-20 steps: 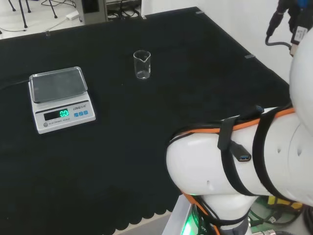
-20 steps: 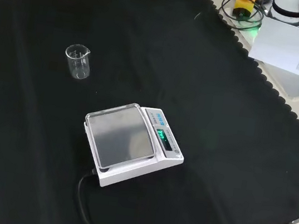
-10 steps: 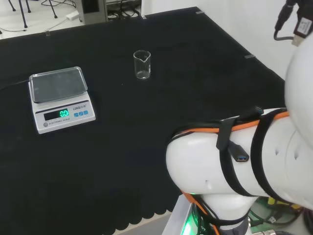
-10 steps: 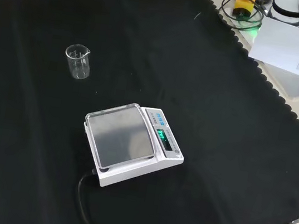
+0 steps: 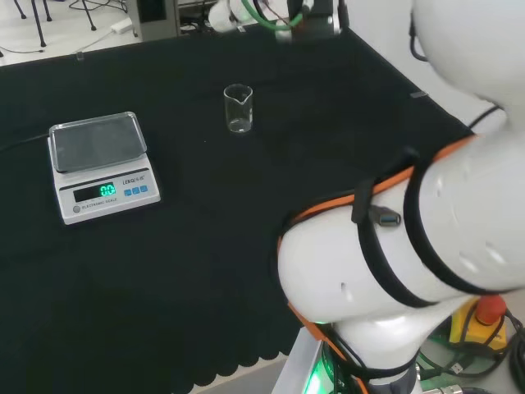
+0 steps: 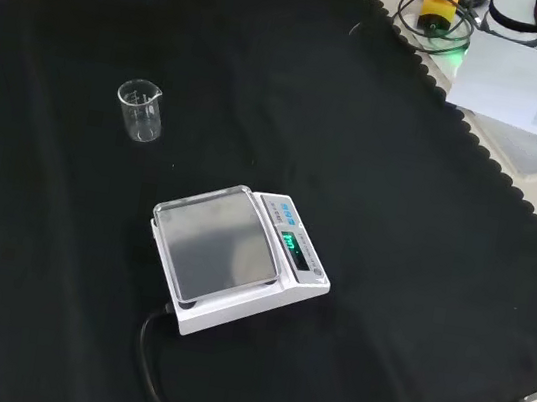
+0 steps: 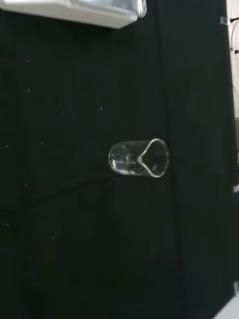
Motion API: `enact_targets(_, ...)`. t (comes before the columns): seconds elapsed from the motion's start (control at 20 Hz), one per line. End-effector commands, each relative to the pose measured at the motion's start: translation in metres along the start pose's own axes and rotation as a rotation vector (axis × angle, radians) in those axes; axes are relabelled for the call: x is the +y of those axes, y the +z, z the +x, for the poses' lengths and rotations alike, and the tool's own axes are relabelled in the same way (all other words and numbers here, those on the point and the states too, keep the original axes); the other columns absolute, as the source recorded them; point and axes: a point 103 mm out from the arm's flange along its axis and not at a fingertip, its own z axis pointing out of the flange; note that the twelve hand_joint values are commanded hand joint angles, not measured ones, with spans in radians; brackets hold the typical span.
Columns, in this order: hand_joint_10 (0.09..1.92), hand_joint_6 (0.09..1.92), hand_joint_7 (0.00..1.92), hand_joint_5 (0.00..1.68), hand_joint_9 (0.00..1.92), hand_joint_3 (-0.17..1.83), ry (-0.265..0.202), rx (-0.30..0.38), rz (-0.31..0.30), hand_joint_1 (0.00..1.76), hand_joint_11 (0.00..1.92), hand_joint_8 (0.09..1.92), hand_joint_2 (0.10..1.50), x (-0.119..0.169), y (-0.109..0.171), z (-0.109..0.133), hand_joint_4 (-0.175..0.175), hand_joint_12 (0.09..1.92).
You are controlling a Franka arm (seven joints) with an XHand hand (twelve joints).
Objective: Pick up the beaker.
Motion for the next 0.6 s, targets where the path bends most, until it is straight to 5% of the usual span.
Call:
enact_targets(0.05, 0.83, 0.09, 0.09, 0.04, 0.2, 0.05, 0.025, 0.053, -0.037, 0.46, 0.0, 0.58, 0.72, 0.078, 0.075, -0.058, 0.068, 1.41)
enact_targets(0.6, 0.83, 0.09, 0.09, 0.03, 0.2, 0.05, 0.009, 0.037, -0.039, 0.47, 0.0, 0.59, 0.72, 0.173, 0.078, -0.068, 0.07, 1.42)
